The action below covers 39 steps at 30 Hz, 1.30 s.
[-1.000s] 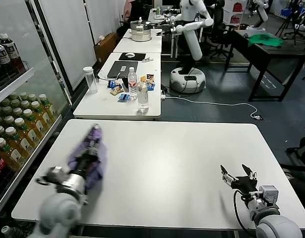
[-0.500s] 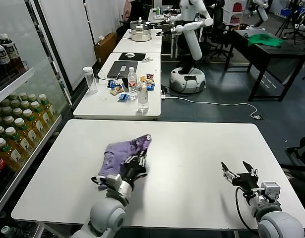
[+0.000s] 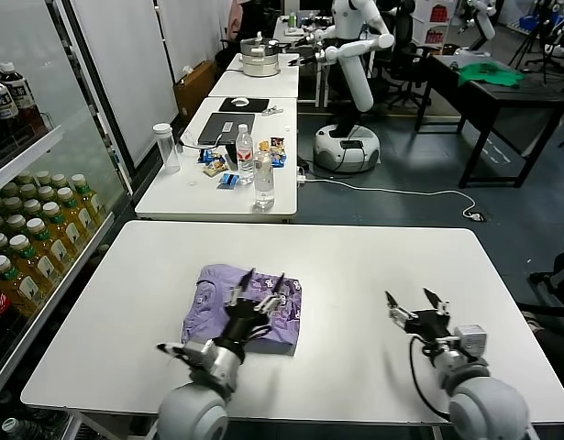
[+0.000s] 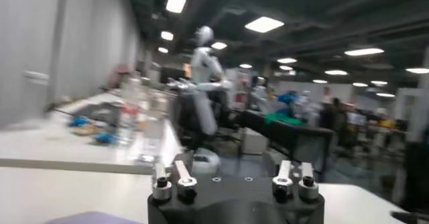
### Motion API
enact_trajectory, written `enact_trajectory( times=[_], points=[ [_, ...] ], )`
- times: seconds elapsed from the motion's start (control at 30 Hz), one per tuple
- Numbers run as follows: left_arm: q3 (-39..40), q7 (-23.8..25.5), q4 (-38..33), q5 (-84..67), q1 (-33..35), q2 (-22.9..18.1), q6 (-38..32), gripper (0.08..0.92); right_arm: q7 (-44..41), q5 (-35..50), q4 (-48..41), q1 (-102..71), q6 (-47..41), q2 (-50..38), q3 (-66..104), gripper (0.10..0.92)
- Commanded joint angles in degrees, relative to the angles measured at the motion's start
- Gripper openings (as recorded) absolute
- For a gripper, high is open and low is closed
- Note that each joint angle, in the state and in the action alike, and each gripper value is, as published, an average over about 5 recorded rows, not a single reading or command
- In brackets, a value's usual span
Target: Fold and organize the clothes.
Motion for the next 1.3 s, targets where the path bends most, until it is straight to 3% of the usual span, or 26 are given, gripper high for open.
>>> enact_trajectory(
  times=[0.03,0.2,0.57,0.9,1.3],
  points=[
    [-19.1,-5.3,-3.7,0.6,11.1,2.7,-4.3,0.733,3.8,-7.2,-8.9,13.2,0.4,8.4,-23.1,0.823],
    [-23.2,-6.1,-3.9,-0.2,14.0,2.8,-5.0,0.817,4.8,-10.6,-16.6,17.9,1.2,14.5,-27.4,0.823],
    [-23.5,-6.7,-5.0,0.1,15.6,1.4,-5.6,0.823,5.5,-12.3,-26.7,21.3,0.7,22.6,-29.5,0.823],
    [-23.1,-6.9,-4.6,0.0,15.5,1.1,-5.5,0.823,5.8,-11.6,-29.6,21.7,0.3,22.6,-29.0,0.815],
    [-22.4,-7.0,-4.9,-0.2,15.2,1.2,-5.4,0.823,4.9,-10.3,-25.7,21.3,0.8,16.9,-26.0,0.5]
  ],
)
